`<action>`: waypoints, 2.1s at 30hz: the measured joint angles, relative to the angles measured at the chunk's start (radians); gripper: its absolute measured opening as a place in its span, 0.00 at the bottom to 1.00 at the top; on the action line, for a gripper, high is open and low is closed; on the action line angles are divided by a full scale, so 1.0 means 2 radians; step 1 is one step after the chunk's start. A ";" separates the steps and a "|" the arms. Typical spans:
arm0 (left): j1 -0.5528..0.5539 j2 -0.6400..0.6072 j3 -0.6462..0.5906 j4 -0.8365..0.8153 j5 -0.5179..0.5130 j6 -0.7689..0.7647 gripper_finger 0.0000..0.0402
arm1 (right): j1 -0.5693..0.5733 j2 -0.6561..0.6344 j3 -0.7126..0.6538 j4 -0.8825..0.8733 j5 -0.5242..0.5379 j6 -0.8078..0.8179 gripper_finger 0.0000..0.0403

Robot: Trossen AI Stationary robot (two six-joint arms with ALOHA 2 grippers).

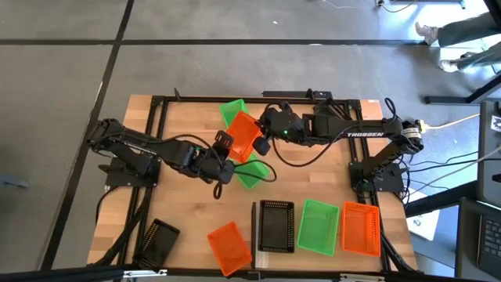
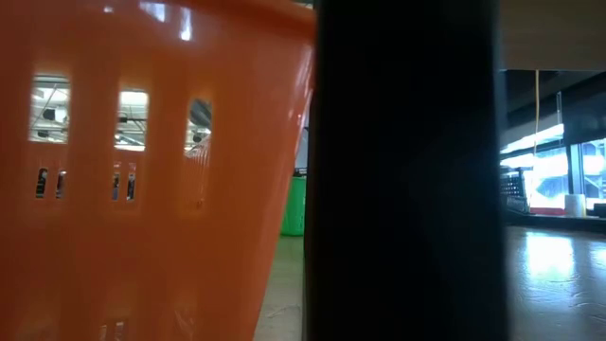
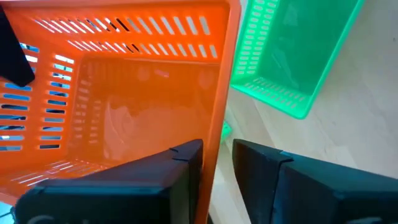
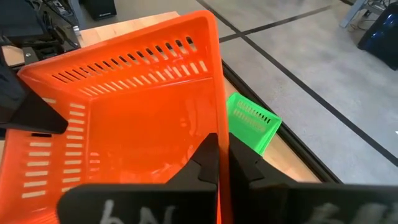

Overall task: Stack baskets on shelf by color
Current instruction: Stack the top orange bin on the orange bin on the shelf

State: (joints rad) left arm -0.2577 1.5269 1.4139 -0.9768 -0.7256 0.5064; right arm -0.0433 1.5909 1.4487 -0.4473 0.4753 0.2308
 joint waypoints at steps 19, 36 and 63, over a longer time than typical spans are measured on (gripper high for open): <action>-0.006 0.000 0.032 0.023 -0.018 -0.004 0.21 | 0.000 0.000 0.000 -0.059 0.062 -0.015 0.00; -0.022 0.000 0.162 -0.052 -0.019 -0.189 0.21 | 0.026 -0.009 0.148 -0.292 -0.003 -0.020 0.00; -0.036 0.000 0.175 -0.052 -0.020 -0.283 0.21 | 0.176 -0.150 0.288 -0.564 -0.012 0.159 0.00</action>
State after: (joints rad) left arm -0.3294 1.5265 1.7649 -1.0809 -0.7650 -0.0606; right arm 0.3093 1.2902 2.0250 -1.5753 0.4522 0.5484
